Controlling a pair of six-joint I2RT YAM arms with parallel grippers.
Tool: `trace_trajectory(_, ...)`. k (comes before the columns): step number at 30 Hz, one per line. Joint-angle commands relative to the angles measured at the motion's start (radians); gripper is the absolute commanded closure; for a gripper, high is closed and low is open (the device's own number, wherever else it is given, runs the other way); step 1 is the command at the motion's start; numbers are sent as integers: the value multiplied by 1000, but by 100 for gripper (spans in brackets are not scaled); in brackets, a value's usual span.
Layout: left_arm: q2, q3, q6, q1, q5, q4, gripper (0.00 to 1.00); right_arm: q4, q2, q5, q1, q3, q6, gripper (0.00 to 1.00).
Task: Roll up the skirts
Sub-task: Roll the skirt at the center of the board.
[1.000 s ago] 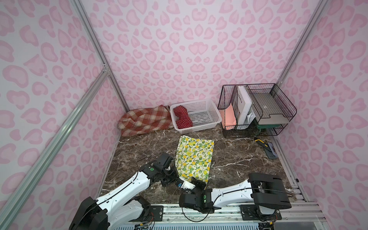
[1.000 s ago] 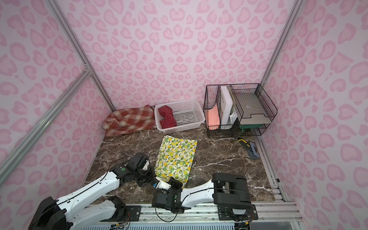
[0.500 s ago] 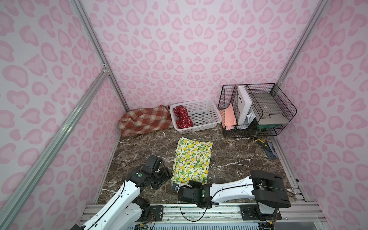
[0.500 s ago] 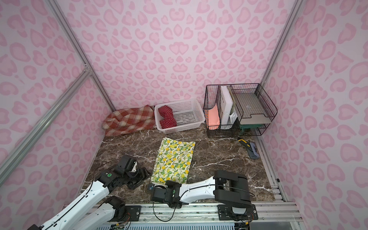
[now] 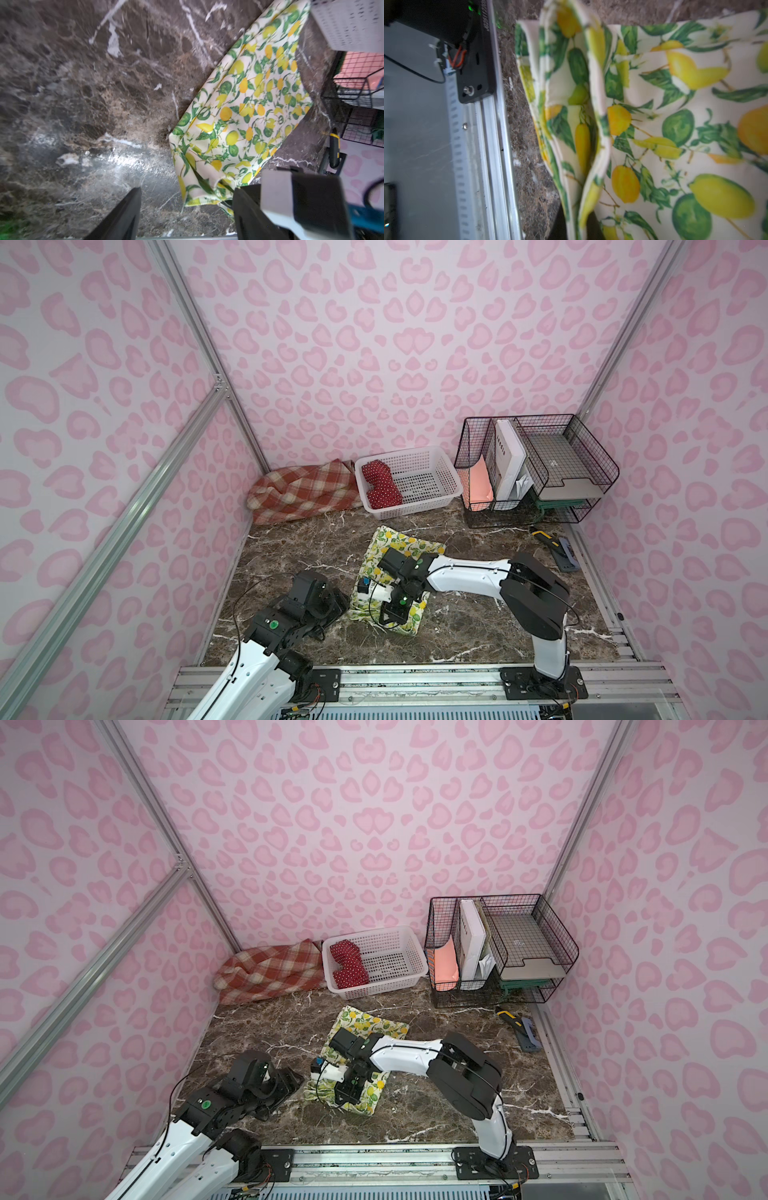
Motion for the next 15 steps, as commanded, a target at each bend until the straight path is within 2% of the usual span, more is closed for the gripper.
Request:
trace_trajectory(1,-4,-3,35,2,-45,13,26,-122,77,-331,-80,40,-131,97)
trace_trajectory(5,16,-22,28,-1,4,45,27,-152,203,-469,-164,93,-180,98)
trace_trajectory(11,-56,-68,39,-13,18,107,37,-73,251,-429,-190,81,-130,100)
trace_trajectory(15,13,-100,42,-28,61,186,39,-116,294,-413,-199,111,-152,100)
